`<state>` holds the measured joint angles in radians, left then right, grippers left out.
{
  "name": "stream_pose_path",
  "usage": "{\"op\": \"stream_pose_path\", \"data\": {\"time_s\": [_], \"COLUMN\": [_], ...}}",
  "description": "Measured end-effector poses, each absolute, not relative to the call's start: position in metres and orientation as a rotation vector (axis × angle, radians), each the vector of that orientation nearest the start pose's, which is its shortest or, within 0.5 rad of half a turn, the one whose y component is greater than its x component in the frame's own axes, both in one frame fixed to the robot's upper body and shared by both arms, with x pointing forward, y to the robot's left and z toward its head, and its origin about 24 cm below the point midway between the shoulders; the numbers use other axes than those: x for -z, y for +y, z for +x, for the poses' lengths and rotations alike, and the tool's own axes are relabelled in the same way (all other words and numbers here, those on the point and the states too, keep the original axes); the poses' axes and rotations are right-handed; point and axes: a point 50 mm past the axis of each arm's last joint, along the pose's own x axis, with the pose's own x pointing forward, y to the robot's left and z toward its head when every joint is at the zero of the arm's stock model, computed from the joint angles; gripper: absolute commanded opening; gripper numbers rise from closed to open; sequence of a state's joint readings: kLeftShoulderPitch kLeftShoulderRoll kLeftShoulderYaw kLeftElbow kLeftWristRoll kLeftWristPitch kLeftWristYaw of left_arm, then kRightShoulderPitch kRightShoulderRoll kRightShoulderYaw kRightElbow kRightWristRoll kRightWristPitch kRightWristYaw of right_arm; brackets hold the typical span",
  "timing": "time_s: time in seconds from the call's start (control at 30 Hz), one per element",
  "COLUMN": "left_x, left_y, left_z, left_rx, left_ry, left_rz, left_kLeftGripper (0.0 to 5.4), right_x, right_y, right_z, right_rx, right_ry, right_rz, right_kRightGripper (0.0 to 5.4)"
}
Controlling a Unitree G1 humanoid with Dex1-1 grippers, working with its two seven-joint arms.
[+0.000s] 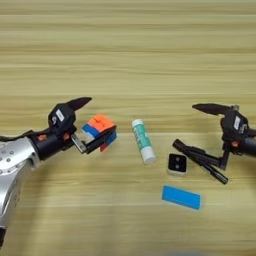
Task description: Move the objects on the table
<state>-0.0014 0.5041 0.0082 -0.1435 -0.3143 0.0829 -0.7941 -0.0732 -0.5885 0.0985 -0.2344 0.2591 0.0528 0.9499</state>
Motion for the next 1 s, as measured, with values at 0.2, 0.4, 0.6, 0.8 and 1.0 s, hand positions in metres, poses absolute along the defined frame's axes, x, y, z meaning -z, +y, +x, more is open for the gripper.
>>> {"op": "stream_pose_path", "data": {"time_s": [0.2, 0.4, 0.6, 0.8, 1.0], "left_x": [-0.082, -0.079, -0.079, -0.076, -0.068], "left_y": [0.194, 0.192, 0.192, 0.193, 0.193], "left_z": [0.238, 0.236, 0.236, 0.237, 0.238], "left_rx": [0.83, 0.835, 0.835, 0.831, 0.827], "left_ry": [0.046, 0.057, 0.062, 0.074, 0.105], "left_rz": [0.193, 0.187, 0.182, 0.176, 0.171], "left_kLeftGripper": [5.4, 5.4, 5.4, 5.4, 5.4], "right_x": [-0.107, -0.113, -0.118, -0.121, -0.124], "right_y": [-0.165, -0.16, -0.157, -0.154, -0.151], "right_z": [0.233, 0.23, 0.228, 0.225, 0.22], "right_rx": [-1.134, -1.155, -1.167, -1.177, -1.195], "right_ry": [-0.03, -0.06, -0.074, -0.092, -0.114], "right_rz": [-0.402, -0.414, -0.418, -0.425, -0.417], "right_kRightGripper": [5.39, 5.39, 5.39, 5.39, 5.39]}}
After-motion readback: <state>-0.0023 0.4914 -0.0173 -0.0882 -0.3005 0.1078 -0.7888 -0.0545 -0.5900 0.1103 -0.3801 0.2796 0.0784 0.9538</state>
